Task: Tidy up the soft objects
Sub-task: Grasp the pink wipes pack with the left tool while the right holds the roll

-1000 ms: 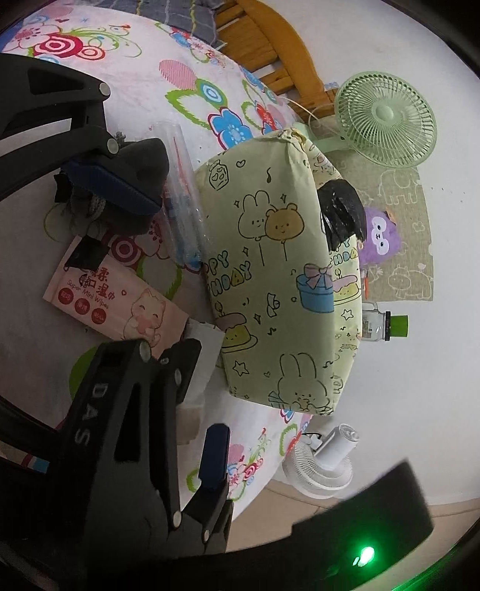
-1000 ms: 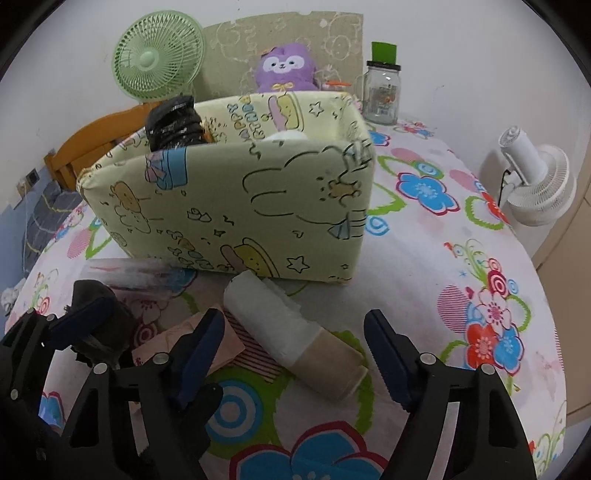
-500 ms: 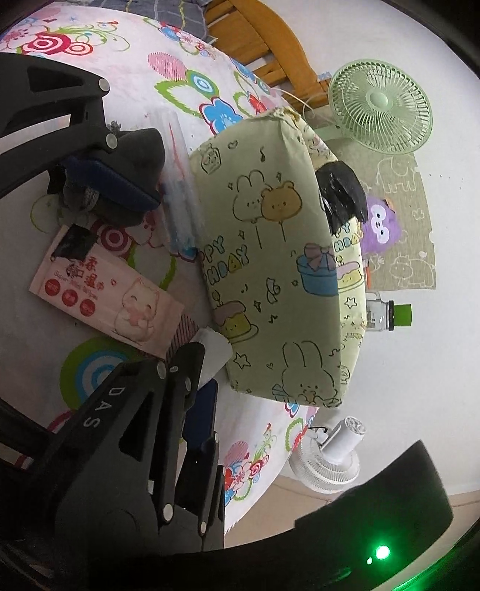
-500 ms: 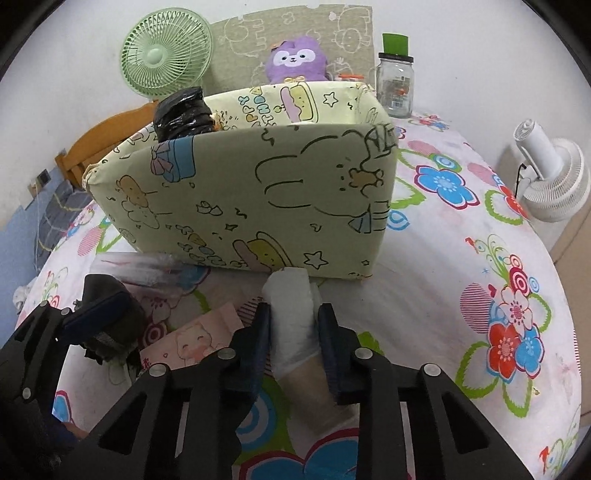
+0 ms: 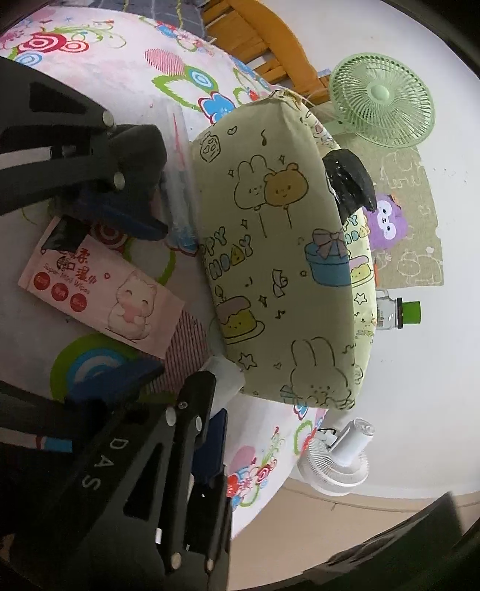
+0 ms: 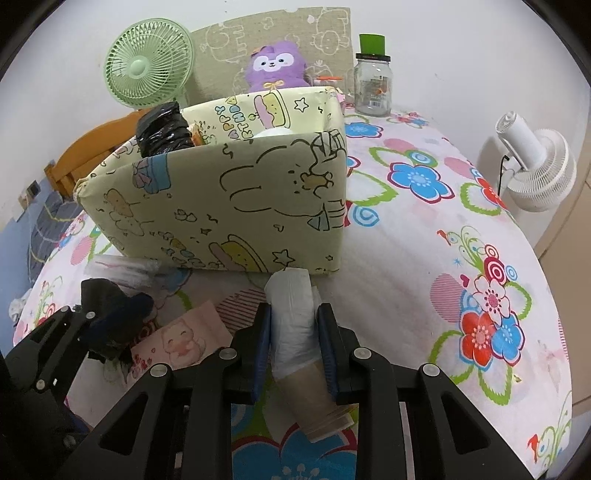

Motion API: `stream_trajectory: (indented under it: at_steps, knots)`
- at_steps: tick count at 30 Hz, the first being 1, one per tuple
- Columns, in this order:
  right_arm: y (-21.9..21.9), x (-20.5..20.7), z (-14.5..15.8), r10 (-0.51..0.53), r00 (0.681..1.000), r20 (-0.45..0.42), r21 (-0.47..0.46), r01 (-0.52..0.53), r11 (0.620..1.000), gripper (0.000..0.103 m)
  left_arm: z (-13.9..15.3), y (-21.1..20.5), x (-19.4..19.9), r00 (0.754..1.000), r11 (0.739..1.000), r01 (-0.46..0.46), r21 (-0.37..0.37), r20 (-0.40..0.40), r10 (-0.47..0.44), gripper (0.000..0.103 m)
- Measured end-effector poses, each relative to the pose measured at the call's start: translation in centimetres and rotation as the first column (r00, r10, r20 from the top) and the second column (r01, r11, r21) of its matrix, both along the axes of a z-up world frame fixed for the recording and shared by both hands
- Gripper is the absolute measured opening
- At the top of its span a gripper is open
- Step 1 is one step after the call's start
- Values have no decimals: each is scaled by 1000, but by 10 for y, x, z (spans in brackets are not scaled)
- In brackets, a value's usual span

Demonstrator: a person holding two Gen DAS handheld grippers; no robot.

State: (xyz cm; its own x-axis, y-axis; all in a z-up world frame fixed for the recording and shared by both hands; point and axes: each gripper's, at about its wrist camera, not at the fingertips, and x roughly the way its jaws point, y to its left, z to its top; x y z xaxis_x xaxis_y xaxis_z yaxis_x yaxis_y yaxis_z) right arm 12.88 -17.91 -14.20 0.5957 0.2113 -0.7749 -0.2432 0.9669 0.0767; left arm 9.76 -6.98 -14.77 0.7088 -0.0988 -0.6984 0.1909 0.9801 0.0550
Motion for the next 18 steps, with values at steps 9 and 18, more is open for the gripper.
stream_trajectory:
  at_steps: [9,18]
  knots:
    - [3,-9,5,3,1000,11,-6,-3,1000,28,-1,0,-9,1000,1000,8,2,-4,-8,43]
    - [4,-19,11,6,1000,25,-5,-6,1000,28,-4,2,-17,999,1000,-6,-15,-32,5,43]
